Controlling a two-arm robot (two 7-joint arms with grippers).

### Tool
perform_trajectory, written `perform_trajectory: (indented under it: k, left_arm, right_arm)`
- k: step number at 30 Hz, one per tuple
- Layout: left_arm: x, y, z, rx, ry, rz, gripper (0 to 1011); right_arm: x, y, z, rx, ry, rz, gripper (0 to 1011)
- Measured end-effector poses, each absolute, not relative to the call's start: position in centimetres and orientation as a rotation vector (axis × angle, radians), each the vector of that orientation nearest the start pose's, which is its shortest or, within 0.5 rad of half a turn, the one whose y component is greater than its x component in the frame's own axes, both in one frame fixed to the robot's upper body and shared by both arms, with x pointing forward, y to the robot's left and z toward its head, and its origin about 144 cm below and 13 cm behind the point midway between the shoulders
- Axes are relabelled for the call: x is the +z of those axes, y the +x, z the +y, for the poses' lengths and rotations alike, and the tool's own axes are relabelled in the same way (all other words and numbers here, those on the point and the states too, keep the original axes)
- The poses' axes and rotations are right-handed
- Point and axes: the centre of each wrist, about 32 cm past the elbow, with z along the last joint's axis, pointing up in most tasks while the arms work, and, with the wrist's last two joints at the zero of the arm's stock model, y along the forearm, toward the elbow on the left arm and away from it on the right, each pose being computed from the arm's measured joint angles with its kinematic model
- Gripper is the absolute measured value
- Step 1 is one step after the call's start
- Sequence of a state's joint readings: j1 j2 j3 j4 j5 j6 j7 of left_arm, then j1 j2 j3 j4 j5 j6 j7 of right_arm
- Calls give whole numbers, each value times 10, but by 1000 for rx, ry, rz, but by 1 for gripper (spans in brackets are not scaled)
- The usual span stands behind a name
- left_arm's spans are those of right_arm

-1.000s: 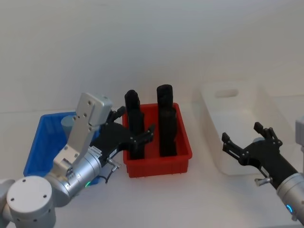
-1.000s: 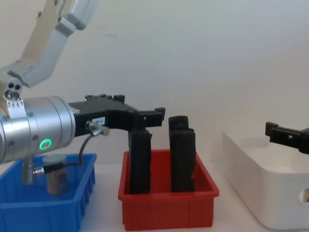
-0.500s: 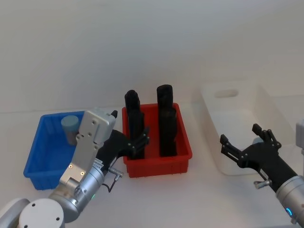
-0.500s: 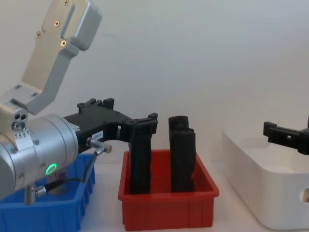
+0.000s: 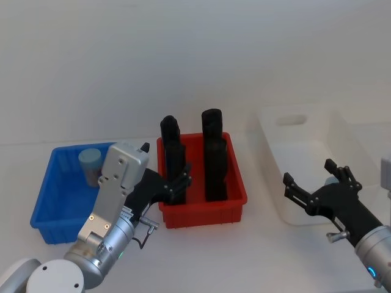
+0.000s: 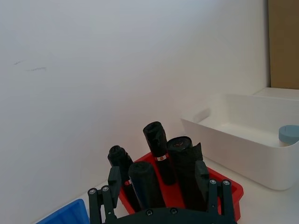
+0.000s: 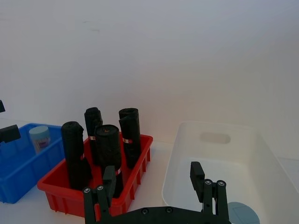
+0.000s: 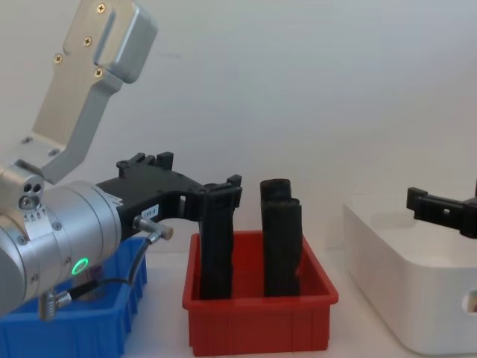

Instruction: Pick the cotton swabs from the blue box and place them into the white box.

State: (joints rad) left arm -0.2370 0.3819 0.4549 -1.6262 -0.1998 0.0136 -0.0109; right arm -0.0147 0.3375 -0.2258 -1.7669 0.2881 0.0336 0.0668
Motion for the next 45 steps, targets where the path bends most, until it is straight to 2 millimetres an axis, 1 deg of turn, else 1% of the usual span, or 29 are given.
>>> perform_trajectory:
  k: [27, 31, 35, 41, 44, 45]
  left_arm:
    - [1204, 492, 198, 1124, 61, -268, 1004]
    - [1204, 492, 198, 1124, 61, -267, 1004]
    - [1204, 492, 198, 1124, 61, -268, 1004]
    - [1204, 492, 198, 1124, 61, -268, 1004]
    - [1204, 492, 198, 1124, 61, -268, 1004]
    - [1204, 492, 198, 1124, 61, -268, 1004]
  right_arm:
    - [1189, 443, -237, -1229, 26, -75, 1001]
    - [1188, 446, -238, -1221, 24, -76, 1001]
    - [1188, 452, -241, -1203, 21, -80, 1001]
    - [1185, 471, -248, -1153, 16, -91, 1001]
    - [1183, 483, -251, -1126, 12, -97, 1002]
    - [1182, 490, -253, -1112, 10, -99, 1001]
